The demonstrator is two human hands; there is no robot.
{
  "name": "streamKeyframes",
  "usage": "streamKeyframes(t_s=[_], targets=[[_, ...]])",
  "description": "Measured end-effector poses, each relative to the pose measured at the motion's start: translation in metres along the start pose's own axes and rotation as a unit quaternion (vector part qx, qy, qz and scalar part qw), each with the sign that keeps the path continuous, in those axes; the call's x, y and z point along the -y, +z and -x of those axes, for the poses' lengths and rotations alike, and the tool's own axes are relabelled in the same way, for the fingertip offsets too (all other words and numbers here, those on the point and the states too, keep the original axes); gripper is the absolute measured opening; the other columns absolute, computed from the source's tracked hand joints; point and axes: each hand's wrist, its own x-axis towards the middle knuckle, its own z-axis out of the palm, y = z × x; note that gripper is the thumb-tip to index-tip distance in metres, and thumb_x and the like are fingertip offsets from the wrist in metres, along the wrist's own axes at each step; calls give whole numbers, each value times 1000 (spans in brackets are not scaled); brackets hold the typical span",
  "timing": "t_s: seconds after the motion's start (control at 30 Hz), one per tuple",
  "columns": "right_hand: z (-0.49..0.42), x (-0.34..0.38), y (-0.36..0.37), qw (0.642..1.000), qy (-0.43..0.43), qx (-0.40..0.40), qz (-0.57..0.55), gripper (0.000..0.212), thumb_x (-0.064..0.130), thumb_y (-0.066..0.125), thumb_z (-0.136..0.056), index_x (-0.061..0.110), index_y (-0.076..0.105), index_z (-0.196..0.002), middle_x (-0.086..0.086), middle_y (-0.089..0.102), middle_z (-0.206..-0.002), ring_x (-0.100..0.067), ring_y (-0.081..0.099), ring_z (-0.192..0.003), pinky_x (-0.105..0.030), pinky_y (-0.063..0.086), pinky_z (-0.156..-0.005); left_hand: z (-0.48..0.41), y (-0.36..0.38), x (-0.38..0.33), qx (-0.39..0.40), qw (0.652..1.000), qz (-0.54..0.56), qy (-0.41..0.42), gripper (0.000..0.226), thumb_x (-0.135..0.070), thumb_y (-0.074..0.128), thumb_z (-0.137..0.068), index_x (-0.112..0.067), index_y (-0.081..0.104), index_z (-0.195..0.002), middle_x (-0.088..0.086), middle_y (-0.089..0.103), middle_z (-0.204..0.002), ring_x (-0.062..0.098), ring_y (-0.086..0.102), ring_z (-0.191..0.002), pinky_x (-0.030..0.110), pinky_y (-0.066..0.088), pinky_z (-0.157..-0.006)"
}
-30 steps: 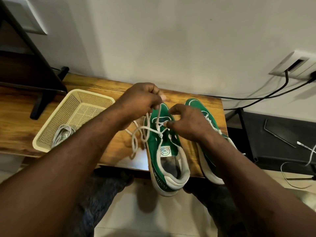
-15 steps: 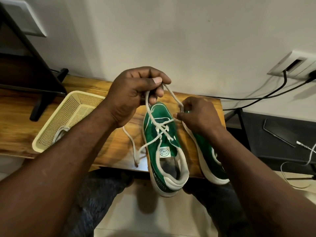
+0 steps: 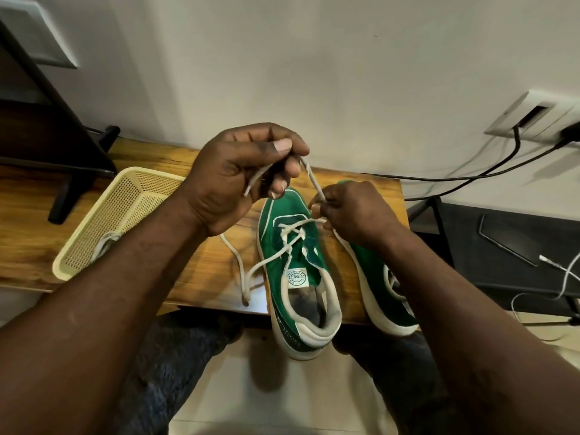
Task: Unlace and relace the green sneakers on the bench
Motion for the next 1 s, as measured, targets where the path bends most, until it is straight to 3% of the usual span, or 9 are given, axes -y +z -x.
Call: streamKeyframes(t_s=[0.1,0.17,0.23,0.37,0.5,0.6,0.7,0.87,1.0], targets=[[1,8,0,1000,-24,-11,6,16,33,68,-100,26,82,-104,3,79,-90,-17,71,-82,-42,58,-81,0,0,-6,19,997,73,-25,32,-15,45,-103,-4,72,-116,11,77,-99,25,70,-74,29,53,-64],[2,15,-1,999,-35,-24,-22,16,29,70,-99,26,79,-111,4,80,-101,-16,71,-92,-38,57,-86,-3,1,-7,7,998,26,-63,33,-6,45,-104,-4,67,-128,13,78,-115,28,77,-84,29,59,-68],[2,20,-4,998,-21,-29,-46,36,28,75,-94,28,71,-129,5,75,-122,-15,69,-110,-34,54,-99,-4,1,0,-33,983,-146,-103,31,1,53,-103,-12,70,-125,8,79,-113,26,79,-87,32,62,-71],[6,21,-14,999,47,3,5,51,33,81,-91,27,63,-138,4,64,-141,-20,60,-126,-34,48,-103,-3,-6,20,-31,842,-524,-125,6,-26,79,-93,-27,78,-86,-8,78,-75,8,74,-65,39,63,-76],[16,21,-17,994,78,74,13,22,42,83,-87,27,69,-96,4,73,-101,-17,68,-96,-38,58,-84,-6,-3,19,-67,849,-514,-98,14,-38,78,-92,-26,80,-85,-13,73,-79,1,65,-71,29,50,-69],[25,25,-11,975,80,205,-24,46,55,86,-78,26,65,-106,4,72,-104,-18,68,-97,-39,58,-86,-7,4,17,-96,847,-518,-72,11,-36,74,-95,-29,76,-86,-16,65,-92,1,60,-84,24,41,-68],[33,29,-1,973,49,221,48,65,61,88,-73,28,57,-119,5,67,-103,-16,63,-95,-33,51,-76,-6,5,20,-60,888,-443,-110,12,-23,63,-103,-25,71,-93,-8,74,-87,7,67,-65,25,46,-59],[36,30,0,979,54,181,79,30,34,76,-88,14,67,-109,-6,72,-95,-26,67,-91,-33,53,-72,-6,12,31,-26,899,-401,-175,21,-6,55,-101,-19,71,-95,-7,69,-65,5,58,-50,26,43,-52],[32,16,-5,973,130,174,-78,7,10,69,-92,11,71,-99,-10,74,-92,-30,75,-81,-41,64,-73,-7,19,40,-18,865,-460,-197,14,-27,68,-100,-21,75,-89,-7,71,-78,14,65,-74,33,49,-66]])
